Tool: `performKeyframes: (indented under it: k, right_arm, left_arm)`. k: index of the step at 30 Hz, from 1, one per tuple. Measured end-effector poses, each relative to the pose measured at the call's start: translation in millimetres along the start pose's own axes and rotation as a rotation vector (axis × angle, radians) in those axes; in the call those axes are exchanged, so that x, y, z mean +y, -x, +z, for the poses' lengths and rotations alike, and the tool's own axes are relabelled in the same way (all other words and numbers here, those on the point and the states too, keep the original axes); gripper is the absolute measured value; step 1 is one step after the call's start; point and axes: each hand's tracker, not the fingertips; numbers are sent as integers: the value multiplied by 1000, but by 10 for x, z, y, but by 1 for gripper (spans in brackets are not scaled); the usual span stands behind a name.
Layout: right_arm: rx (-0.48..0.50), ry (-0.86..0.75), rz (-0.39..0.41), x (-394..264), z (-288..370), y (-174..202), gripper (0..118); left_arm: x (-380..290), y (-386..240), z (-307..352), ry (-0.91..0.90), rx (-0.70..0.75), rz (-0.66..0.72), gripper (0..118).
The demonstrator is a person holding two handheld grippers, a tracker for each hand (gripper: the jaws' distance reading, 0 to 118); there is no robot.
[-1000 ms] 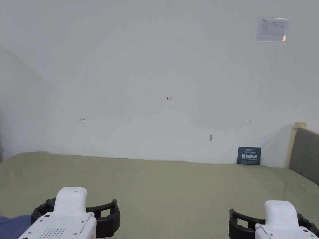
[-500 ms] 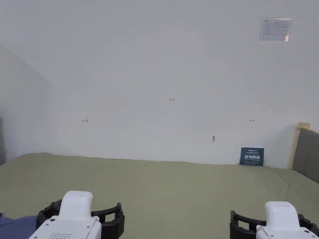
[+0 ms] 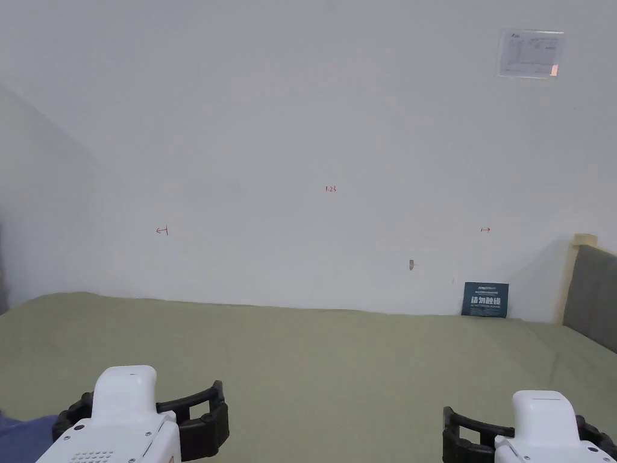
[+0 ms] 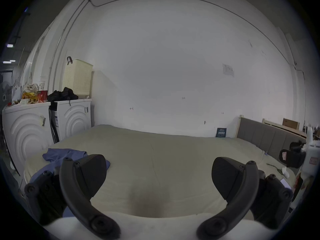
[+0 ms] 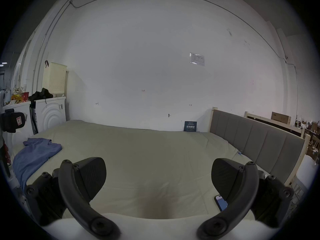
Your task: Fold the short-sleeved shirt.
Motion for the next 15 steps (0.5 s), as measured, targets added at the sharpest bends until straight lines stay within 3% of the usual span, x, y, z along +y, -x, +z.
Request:
performKeyframes:
  k: [15]
  right_arm:
    - [-11,27,-20,0,-35,-6,118]
  left_arm:
    - [5,22,16,-2,21,0,118]
